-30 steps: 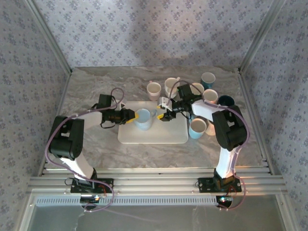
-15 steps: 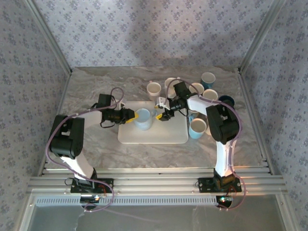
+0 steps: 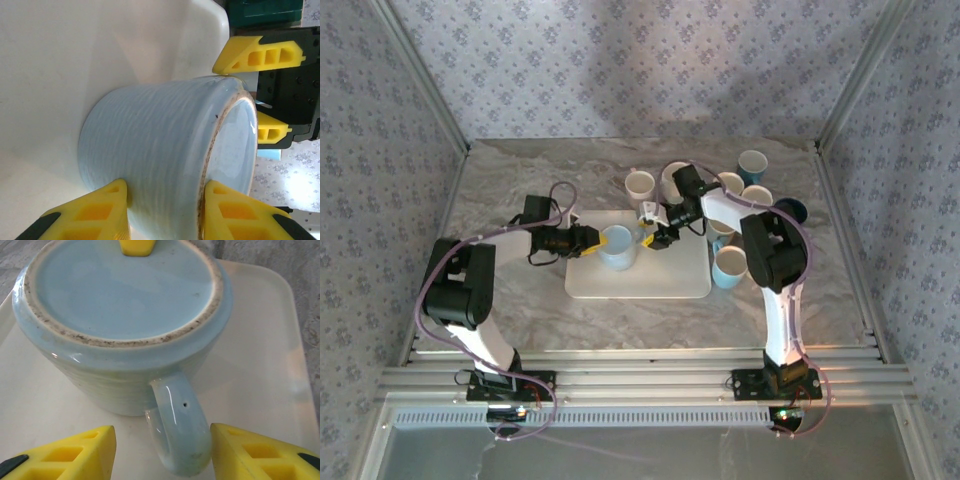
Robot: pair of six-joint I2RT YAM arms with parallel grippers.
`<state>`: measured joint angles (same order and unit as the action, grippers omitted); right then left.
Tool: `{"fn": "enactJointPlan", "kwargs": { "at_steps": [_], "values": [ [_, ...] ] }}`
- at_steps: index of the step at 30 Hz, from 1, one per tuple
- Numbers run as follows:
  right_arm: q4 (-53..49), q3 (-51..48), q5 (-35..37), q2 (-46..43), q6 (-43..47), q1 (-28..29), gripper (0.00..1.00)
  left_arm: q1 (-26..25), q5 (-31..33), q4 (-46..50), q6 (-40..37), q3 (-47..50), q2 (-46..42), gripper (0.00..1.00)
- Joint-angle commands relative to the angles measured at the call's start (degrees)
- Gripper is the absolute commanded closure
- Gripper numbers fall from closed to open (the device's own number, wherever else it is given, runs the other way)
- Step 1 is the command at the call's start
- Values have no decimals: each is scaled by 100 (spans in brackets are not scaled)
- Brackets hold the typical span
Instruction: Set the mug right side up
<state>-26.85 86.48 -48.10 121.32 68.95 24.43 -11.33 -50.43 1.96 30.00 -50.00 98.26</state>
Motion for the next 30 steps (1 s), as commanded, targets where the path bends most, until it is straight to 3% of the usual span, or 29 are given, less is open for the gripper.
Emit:
{"fn": "enactJointPlan", "kwargs": {
  "at_steps": [1, 7, 14, 16, 19, 24, 27, 30],
  "values": [
    [-581, 364, 142, 248, 163, 86, 49, 62, 534, 508, -179, 176, 237, 73],
    [-732, 624, 99, 393, 233, 140, 58, 88, 535, 482, -162, 198, 273, 73],
    [-712, 552, -130, 244, 36, 56, 82, 170, 514, 544, -170, 193, 31, 71],
    [-716, 507, -158, 109, -24, 45, 86, 215, 508, 639, -170, 174, -95, 65],
    [-601, 434, -305, -148, -442, 26, 91, 250, 460, 818, -126, 70, -423, 39],
    [-454, 450, -205, -627, -1995, 57, 97, 257, 522, 1584, -569, -488, -1488, 17],
    [-58, 232, 79, -1148, -3561, 161, 98, 257, 967, 1987, -1010, -930, -2210, 10],
    [538, -41, 329, -1676, -5803, 185, 99, 255, 1255, 1909, -1511, -1143, -2755, 9]
  ]
}}
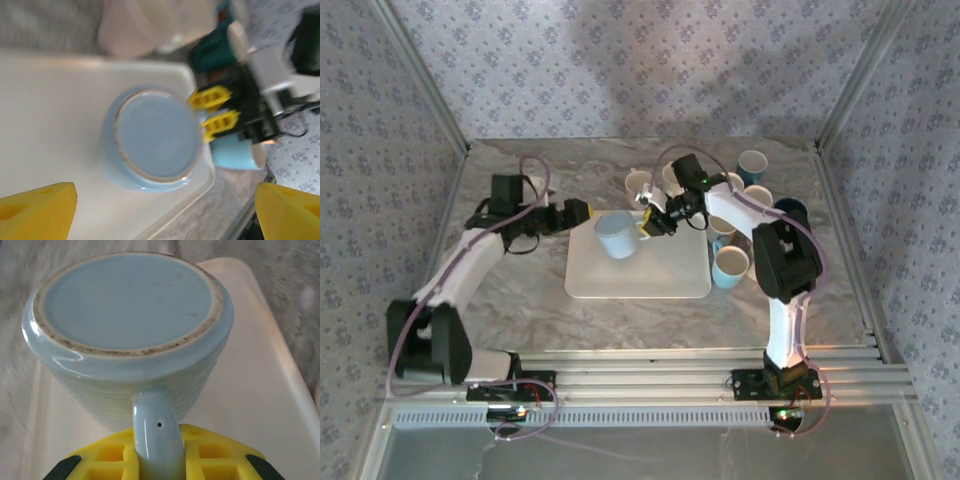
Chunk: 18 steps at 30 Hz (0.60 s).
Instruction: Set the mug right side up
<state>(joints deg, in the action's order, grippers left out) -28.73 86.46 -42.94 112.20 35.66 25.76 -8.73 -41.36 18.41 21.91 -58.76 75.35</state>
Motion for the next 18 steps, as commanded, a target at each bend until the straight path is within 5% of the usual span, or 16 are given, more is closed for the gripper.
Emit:
{"fn": "enactJointPlan", "kwargs": {
  "at_steps": [1, 6, 12, 18],
  "values": [
    [892, -107, -245, -900, -3190, 51, 99, -16, 436, 74, -901, -197, -652, 9],
    [2023, -626, -391, -1517, -6153, 45, 100, -79, 724, -1117, -1977, 615, -1392, 11],
    [3634, -1254, -585, -2199, -9524, -43, 100, -612, 1070, -2315, -4197, 1537, -1883, 9],
    [4717, -1627, -732, -2484, -11447, -238, 100, -645, 1046, -3210, -4452, 1500, -1473, 17]
  ]
}}
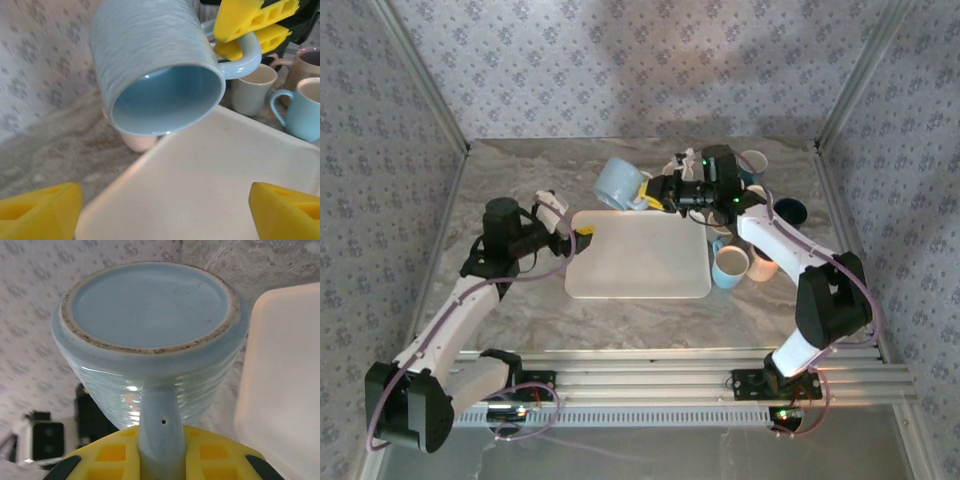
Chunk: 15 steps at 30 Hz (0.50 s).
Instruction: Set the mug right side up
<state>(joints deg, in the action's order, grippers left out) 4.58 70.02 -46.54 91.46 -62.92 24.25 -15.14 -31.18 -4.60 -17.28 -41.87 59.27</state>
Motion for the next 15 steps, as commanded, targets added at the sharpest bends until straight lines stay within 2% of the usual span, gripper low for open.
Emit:
{"fn": "enactJointPlan", "kwargs": {
  "at_steps": [1, 4, 7, 15],
  "values": [
    [1440, 12, -382, -445, -1676, -102, 100, -22, -8, -1053, -428, -241, 206, 18],
    [1595, -29, -394, -535, -1858, -131, 100, -66, -37, -1451, -88, -415, 383, 23],
    [1866, -117, -400, -601, -2063, -151, 100, -99, -41, -1541, -76, -545, 521, 27],
    [2539, -497, -442, -679, -2416, -106, 100, -106, 136, -2038, 577, -699, 829, 33]
  ]
}}
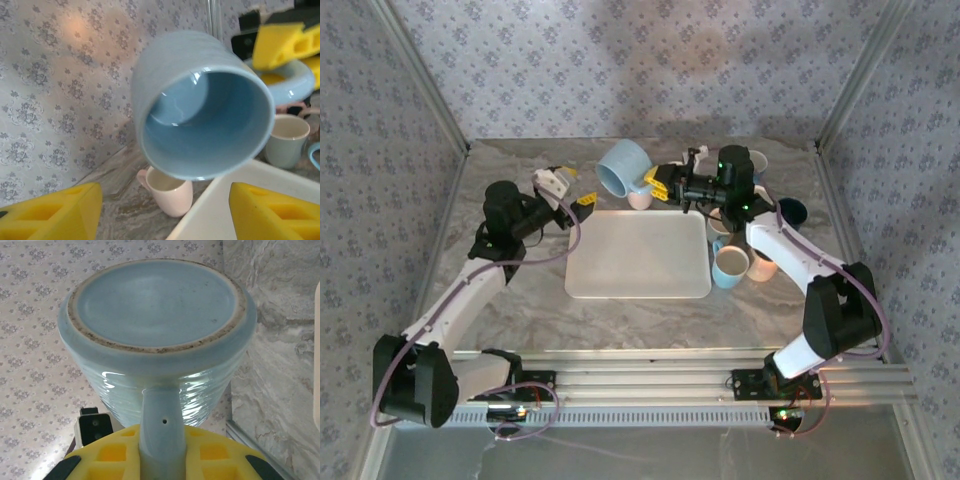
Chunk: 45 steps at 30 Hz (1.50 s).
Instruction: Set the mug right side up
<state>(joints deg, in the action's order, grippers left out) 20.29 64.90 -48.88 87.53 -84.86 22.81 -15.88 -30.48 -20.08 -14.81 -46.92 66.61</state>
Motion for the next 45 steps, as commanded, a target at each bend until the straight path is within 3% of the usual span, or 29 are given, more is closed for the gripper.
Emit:
{"fn": "enactJointPlan", "kwargs": {
  "at_steps": [1, 9, 13, 24, 33, 40, 45],
  "values": [
    [983, 14, -217, -294, -205, 54, 100, -29, 93, -602, 392, -174, 107, 33],
    [1115, 4, -168, -372, -148, 246, 100, -64, 112, -674, 554, -187, 191, 20],
    [1145, 31, -121, -430, -146, 360, 100, -93, 144, -544, 373, -235, 252, 19],
    [1042, -195, 34, -673, -48, 508, 100, -91, 166, -745, 681, -481, 429, 38],
    [1245, -320, 195, -668, -285, 741, 100, -116, -105, -664, 681, -536, 476, 43],
    [1421, -483, 317, -649, -444, 829, 100, -145, -251, -671, 736, -543, 428, 67],
    [1714, -612, 462, -589, -735, 814, 100, -147, -525, -302, 547, -564, 346, 89]
  ]
}}
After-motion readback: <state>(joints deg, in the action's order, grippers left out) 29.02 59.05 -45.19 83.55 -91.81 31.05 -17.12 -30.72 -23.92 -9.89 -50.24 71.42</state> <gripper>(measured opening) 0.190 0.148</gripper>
